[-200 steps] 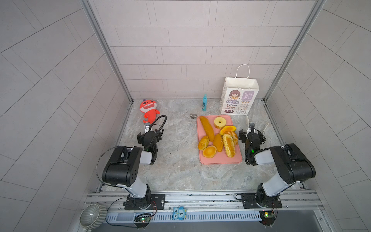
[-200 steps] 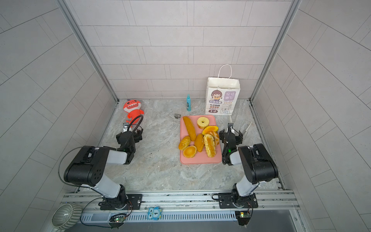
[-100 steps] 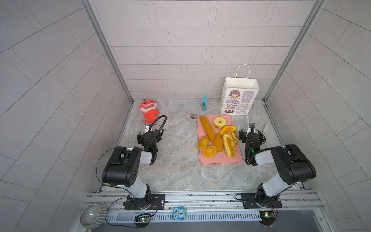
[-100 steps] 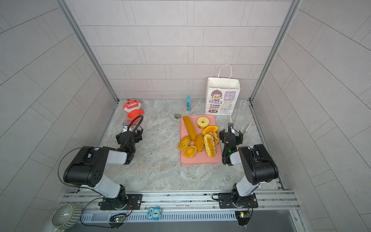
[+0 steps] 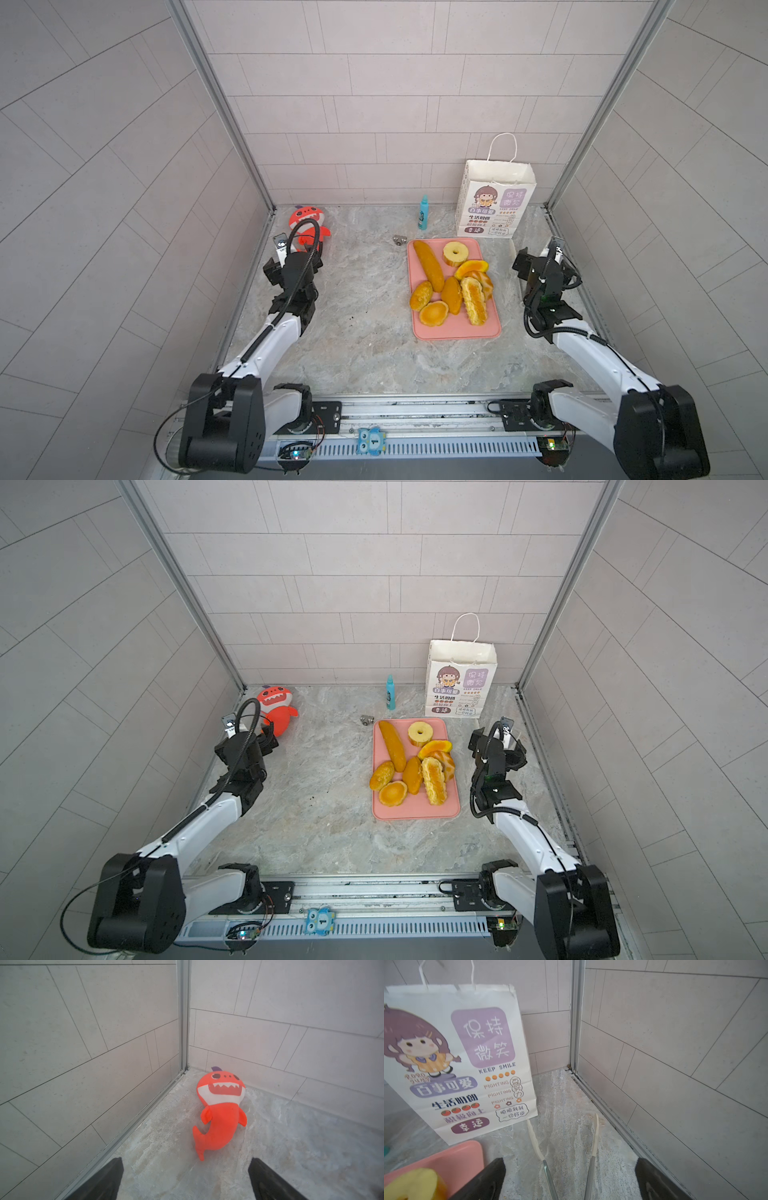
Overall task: Place the fake bread into the paper bag
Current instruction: 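Raise the right arm toward the white paper bag while the left arm lifts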
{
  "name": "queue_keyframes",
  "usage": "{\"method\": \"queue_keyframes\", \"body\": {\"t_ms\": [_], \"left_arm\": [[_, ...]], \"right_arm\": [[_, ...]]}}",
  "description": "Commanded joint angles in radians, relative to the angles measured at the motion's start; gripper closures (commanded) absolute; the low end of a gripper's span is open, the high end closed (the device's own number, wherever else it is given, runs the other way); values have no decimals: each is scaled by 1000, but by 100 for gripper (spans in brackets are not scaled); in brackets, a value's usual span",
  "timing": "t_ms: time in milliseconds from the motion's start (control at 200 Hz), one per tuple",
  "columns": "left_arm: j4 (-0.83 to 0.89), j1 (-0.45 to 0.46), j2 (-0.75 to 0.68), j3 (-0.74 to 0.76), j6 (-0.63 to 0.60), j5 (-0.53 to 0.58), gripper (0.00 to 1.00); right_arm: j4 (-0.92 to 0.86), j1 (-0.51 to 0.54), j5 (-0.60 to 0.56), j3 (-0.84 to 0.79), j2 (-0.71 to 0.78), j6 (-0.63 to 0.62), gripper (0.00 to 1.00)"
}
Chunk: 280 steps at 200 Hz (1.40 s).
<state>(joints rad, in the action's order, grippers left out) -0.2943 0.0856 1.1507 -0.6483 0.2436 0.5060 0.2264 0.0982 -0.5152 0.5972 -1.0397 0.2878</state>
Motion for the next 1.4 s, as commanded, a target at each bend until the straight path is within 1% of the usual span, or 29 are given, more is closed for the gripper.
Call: {"method": "queue_keyframes", "body": {"t_ms": [0, 60, 130, 235, 295, 340, 410, 485, 545, 625, 746, 941, 1076, 1186, 1281, 1396], "left_arm": [[448, 0, -38, -155, 238, 36, 0], [568, 0, -53, -218, 267, -42, 0], [662, -1, -87, -259, 301, -154, 0], [741, 0, -146, -274, 321, -323, 0], [790, 0, -151, -298, 317, -418, 0], [819, 0, -140, -320, 310, -490, 0], [844, 2, -109, -355, 304, -609, 0], [866, 17, -66, -401, 305, -678, 0], [888, 49, -30, -449, 289, -690, 0], [913, 112, 21, -521, 264, -677, 0], [946, 194, 115, -635, 240, -679, 0], [963, 278, 246, -798, 210, -690, 0], [950, 301, 334, -918, 200, -726, 0], [929, 307, 392, -992, 201, -752, 0], [909, 309, 422, -1011, 205, -763, 0], [885, 309, 429, -994, 210, -771, 0]], "right_arm": [[-482, 2, 46, 141, 48, 143, 1], [-596, 3, 92, 214, 67, 164, 1], [-724, 0, 121, 296, 91, 242, 1], [-794, -13, 253, 380, 123, 277, 1], [-839, -18, 309, 447, 91, 297, 1], [-866, -22, 372, 508, 50, 295, 1], [-900, -23, 441, 611, -20, 281, 10], [-913, -23, 463, 706, -88, 282, 16], [-914, -23, 458, 783, -142, 278, 17], [-925, -29, 436, 893, -223, 277, 17], [-975, -59, 430, 1082, -362, 275, 16], [-985, -132, 445, 1305, -552, 250, 16], [-977, -183, 493, 1425, -687, 231, 20], [-1008, -205, 530, 1562, -821, 195, 25], [-1054, -217, 545, 1692, -932, 150, 29], [-1054, -226, 541, 1766, -1018, 97, 31]]}}
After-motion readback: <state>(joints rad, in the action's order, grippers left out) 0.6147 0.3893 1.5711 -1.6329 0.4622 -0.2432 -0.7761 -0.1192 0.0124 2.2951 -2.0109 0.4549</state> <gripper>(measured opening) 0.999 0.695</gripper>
